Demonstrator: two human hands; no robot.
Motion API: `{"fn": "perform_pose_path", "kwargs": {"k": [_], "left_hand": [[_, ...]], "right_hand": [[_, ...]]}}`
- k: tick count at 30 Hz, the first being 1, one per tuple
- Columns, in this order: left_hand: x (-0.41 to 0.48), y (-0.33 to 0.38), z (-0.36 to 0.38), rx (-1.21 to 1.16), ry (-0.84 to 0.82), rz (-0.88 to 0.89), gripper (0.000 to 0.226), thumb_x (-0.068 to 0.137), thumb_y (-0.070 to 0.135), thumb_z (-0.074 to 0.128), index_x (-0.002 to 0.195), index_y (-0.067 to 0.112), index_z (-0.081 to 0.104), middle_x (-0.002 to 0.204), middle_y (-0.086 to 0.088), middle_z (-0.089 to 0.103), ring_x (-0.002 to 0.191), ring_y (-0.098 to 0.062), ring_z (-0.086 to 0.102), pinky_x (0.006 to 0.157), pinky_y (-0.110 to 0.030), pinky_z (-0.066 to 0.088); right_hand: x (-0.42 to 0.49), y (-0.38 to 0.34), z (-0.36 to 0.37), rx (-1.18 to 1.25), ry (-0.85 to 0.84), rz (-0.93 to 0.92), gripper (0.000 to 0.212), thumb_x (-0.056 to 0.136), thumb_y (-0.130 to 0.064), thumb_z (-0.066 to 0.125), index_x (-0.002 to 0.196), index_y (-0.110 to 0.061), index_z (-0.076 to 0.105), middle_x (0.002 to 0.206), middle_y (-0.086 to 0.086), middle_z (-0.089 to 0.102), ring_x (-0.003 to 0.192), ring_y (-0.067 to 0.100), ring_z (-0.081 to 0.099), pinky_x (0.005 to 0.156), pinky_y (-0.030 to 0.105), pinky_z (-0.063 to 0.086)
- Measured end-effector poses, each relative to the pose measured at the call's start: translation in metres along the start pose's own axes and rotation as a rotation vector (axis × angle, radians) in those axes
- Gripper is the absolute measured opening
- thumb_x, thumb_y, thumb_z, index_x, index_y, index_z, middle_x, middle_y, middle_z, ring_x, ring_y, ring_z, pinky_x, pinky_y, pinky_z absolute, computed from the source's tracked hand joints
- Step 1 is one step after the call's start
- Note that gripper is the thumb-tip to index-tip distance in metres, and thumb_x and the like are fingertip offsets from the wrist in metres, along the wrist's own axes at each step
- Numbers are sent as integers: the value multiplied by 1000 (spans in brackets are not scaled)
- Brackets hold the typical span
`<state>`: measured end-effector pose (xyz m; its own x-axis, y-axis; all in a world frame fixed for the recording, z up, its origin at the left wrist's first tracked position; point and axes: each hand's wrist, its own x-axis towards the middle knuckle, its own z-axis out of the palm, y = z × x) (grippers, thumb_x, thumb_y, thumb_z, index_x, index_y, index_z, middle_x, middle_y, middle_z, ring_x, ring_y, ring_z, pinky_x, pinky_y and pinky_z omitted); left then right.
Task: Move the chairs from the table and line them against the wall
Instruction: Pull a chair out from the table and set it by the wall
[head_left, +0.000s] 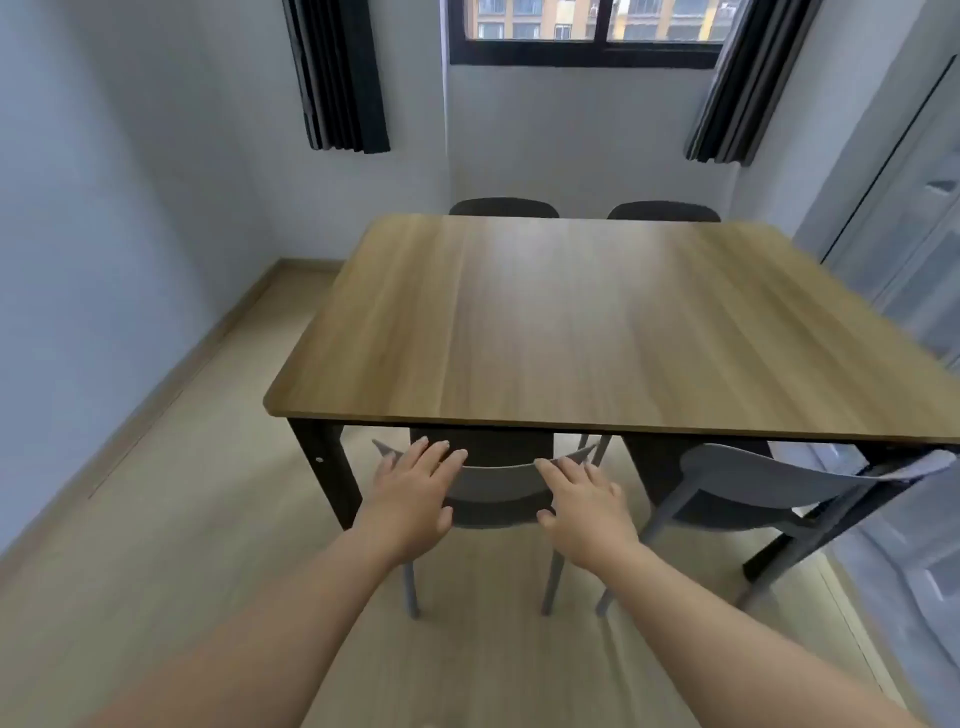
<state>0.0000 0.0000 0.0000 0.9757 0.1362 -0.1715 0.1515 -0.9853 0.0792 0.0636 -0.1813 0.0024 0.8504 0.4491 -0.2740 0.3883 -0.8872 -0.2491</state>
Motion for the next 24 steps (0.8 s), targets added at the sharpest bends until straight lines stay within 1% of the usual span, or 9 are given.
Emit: {"fn": "perform_pose_path", "kwargs": {"k": [5,7,9,10,12,13,15,19,24], "left_hand": [[65,-25,15,24,-91,73,65,96,34,46,152,26,14,162,1,14,151,-22,7,123,-44,9],[82,-31,25,3,-136,124,64,96,34,47,151,25,18,161,-1,18,151,-23,10,123,-42,13],[97,-39,36,-53,-174,143,58,96,32,48,149,23,26,157,-1,27,147,-24,22,119,-39,25],[101,-41,41,-65,-180,154,51,97,31,47,145,22,33,151,-2,38,140,-24,35,113,-37,35],[107,-43,48,-29,-181,189,31,97,25,45,128,22,50,125,-1,60,110,-20,59,90,-32,50],[109,-45,50,-6,-178,199,24,97,22,44,119,22,54,113,0,64,98,-19,62,81,-30,52],[111,-46,52,9,-180,204,20,97,19,44,113,22,56,103,0,66,90,-19,64,73,-29,51],[104,-46,55,-14,-203,206,22,98,19,41,115,20,56,104,-2,66,91,-21,64,78,-32,53],[61,-39,71,-21,-227,262,25,98,20,40,117,18,57,109,-4,66,98,-23,63,84,-35,53]], "right_hand": [[56,-11,16,-41,-22,89,61,97,-28,45,150,-33,15,161,-1,16,150,28,5,121,46,7],[73,-15,26,-81,-31,104,57,96,-20,47,147,-30,24,157,0,28,149,27,10,121,47,7],[87,-18,34,-101,-19,108,50,94,-15,51,140,-28,36,146,0,43,145,25,23,120,48,9],[92,-17,37,-108,-10,99,47,93,-13,52,136,-27,40,142,-1,47,141,24,30,119,48,11],[98,-15,44,-107,17,81,43,92,-12,52,132,-27,44,136,-3,51,135,22,37,119,45,13],[99,-13,47,-102,42,72,41,93,-12,51,131,-27,46,134,-3,52,133,22,39,120,43,14],[99,-11,49,-91,92,56,36,94,-14,50,129,-26,48,130,-3,55,128,21,42,118,38,19],[85,-14,51,-71,132,57,26,95,-11,48,118,-21,54,118,0,59,114,23,49,104,31,33],[43,-13,62,-77,88,60,24,92,0,43,107,-13,55,111,6,60,96,25,47,90,31,36]]}}
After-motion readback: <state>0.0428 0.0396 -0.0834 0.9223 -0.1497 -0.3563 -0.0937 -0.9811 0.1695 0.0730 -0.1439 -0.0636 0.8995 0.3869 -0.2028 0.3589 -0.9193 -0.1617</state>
